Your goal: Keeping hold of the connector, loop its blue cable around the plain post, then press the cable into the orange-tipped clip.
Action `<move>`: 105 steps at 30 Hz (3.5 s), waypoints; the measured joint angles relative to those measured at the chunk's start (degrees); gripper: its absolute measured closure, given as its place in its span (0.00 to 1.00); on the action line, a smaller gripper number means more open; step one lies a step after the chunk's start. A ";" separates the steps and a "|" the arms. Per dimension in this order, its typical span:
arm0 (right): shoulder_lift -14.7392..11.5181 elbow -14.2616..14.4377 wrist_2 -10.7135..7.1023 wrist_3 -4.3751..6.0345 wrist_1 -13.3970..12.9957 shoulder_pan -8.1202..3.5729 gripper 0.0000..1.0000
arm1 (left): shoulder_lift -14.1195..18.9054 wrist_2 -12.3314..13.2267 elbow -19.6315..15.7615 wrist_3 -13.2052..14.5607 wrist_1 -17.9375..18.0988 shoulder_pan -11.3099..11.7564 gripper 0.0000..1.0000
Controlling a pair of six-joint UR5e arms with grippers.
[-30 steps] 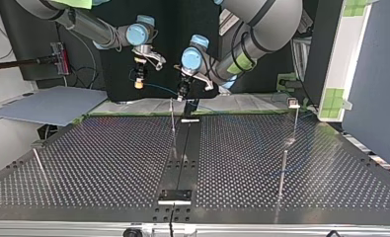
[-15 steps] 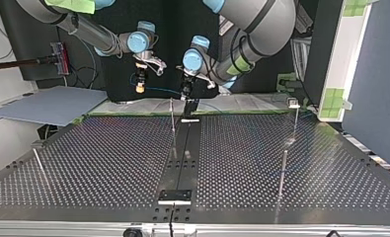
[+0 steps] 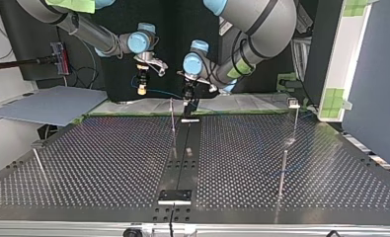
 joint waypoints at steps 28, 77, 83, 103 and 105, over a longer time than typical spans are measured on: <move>-0.91 -4.65 -2.22 1.59 3.50 -3.08 1.00 | -0.17 4.22 2.45 -3.14 -1.72 1.84 1.00; -0.85 -12.62 -7.49 2.18 8.88 -8.99 1.00 | -0.37 11.15 10.85 -2.30 -11.27 8.60 0.85; -0.85 -12.62 -7.56 2.18 8.95 -9.10 1.00 | -0.36 11.11 10.77 0.86 -14.20 8.31 0.35; -0.85 -13.34 -13.76 2.68 9.21 -11.20 1.00 | 5.79 9.36 3.05 11.08 -15.08 5.31 0.00; -0.85 -13.37 -14.19 2.69 9.44 -11.23 1.00 | 6.79 9.35 2.05 11.48 -15.07 4.43 0.00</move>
